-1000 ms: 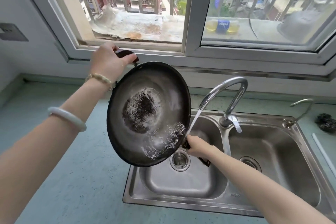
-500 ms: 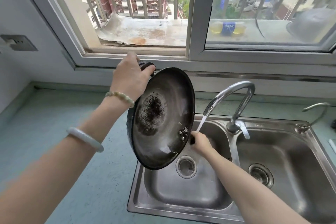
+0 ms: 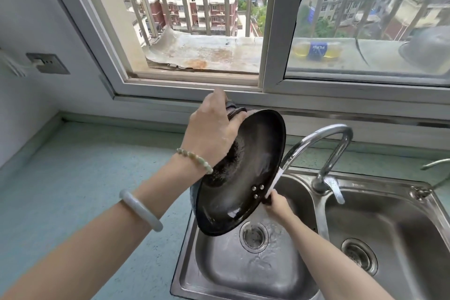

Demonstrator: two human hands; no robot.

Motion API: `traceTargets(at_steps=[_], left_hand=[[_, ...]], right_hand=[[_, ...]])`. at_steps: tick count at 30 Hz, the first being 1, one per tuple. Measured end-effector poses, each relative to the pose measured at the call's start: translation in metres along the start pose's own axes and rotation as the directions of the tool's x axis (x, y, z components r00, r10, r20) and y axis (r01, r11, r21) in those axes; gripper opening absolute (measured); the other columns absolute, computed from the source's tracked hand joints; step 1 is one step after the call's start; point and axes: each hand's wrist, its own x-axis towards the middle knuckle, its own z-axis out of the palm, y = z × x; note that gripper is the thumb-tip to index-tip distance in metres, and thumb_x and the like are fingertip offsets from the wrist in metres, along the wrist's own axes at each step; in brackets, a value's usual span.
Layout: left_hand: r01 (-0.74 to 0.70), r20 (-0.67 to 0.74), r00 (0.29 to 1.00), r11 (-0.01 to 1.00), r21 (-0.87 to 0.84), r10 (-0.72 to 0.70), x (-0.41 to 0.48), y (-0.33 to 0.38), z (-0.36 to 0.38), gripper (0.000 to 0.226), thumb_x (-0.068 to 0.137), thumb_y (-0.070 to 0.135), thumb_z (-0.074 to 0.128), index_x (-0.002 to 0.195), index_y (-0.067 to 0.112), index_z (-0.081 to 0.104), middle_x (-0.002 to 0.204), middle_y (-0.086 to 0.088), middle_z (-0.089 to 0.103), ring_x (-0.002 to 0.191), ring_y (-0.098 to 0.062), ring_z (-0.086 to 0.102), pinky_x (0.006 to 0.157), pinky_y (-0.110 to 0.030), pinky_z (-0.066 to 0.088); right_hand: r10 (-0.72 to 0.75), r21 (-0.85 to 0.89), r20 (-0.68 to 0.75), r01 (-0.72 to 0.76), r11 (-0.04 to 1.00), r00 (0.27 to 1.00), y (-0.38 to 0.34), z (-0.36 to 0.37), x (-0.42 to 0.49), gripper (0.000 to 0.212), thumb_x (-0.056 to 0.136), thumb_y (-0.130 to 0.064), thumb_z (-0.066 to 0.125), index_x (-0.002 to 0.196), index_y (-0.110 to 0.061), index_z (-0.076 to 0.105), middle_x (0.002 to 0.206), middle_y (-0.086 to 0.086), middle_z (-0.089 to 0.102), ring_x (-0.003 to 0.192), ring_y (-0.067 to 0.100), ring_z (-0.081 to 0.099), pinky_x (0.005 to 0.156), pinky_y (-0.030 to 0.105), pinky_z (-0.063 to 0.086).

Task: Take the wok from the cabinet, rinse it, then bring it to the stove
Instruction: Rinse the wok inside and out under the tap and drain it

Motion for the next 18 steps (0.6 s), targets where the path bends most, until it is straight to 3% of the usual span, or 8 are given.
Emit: traceTargets(at_steps=[3, 7, 11, 15, 18], left_hand=[[-0.019, -0.008, 1.0, 1.0, -0.018, 0.019, -0.002, 0.0, -0.001, 0.032, 0.087, 0.039, 0.061, 0.092, 0.015, 0.041, 0.088, 0.003, 0.048, 0.076, -0.014, 0.043, 0.066, -0.018, 0.023], [-0.049, -0.022, 0.999, 0.998, -0.024, 0.049, -0.005, 0.004, -0.003, 0.034, 0.086, 0.039, 0.063, 0.096, 0.01, 0.048, 0.09, 0.002, 0.052, 0.078, -0.015, 0.046, 0.067, -0.018, 0.026], [-0.115, -0.051, 0.992, 0.993, -0.025, 0.114, -0.011, 0.011, -0.008, 0.036, 0.085, 0.038, 0.065, 0.098, 0.008, 0.051, 0.091, -0.001, 0.056, 0.078, -0.017, 0.05, 0.07, -0.02, 0.032], [-0.213, -0.062, 0.976, 0.977, -0.026, 0.211, -0.027, 0.015, -0.005, 0.034, 0.083, 0.034, 0.068, 0.095, 0.006, 0.053, 0.088, -0.005, 0.058, 0.076, -0.022, 0.056, 0.072, -0.028, 0.043], [-0.219, -0.048, 0.975, 0.975, -0.034, 0.217, -0.029, 0.009, -0.003, 0.033, 0.083, 0.033, 0.068, 0.095, 0.006, 0.053, 0.088, -0.003, 0.058, 0.075, -0.021, 0.055, 0.07, -0.021, 0.038]], right_hand=[[0.053, 0.077, -0.018, -0.051, 0.996, 0.998, -0.001, 0.002, 0.001, 0.02, 0.084, -0.014, 0.056, 0.101, -0.005, 0.052, 0.104, 0.017, 0.065, 0.101, 0.035, 0.059, 0.077, 0.032, 0.043], [0.079, 0.19, -0.045, -0.069, 0.979, 0.996, -0.008, 0.004, 0.0, 0.01, 0.08, -0.009, 0.056, 0.087, -0.013, 0.051, 0.09, 0.007, 0.063, 0.099, 0.03, 0.06, 0.069, 0.027, 0.037], [0.021, 0.175, -0.043, -0.013, 0.984, 0.999, -0.014, -0.002, -0.008, 0.009, 0.078, -0.01, 0.059, 0.076, -0.019, 0.057, 0.075, -0.001, 0.062, 0.081, 0.016, 0.057, 0.066, 0.023, 0.034], [0.02, 0.137, -0.037, -0.015, 0.99, 0.999, -0.001, 0.001, -0.01, 0.034, 0.074, -0.009, 0.065, 0.053, -0.029, 0.048, 0.047, -0.016, 0.054, 0.07, 0.01, 0.058, 0.058, 0.02, 0.035], [0.001, 0.072, -0.008, 0.0, 0.997, 1.0, 0.008, 0.0, -0.013, 0.034, 0.068, -0.008, 0.069, 0.05, -0.028, 0.048, 0.044, -0.018, 0.055, 0.066, 0.009, 0.057, 0.052, 0.016, 0.037]])
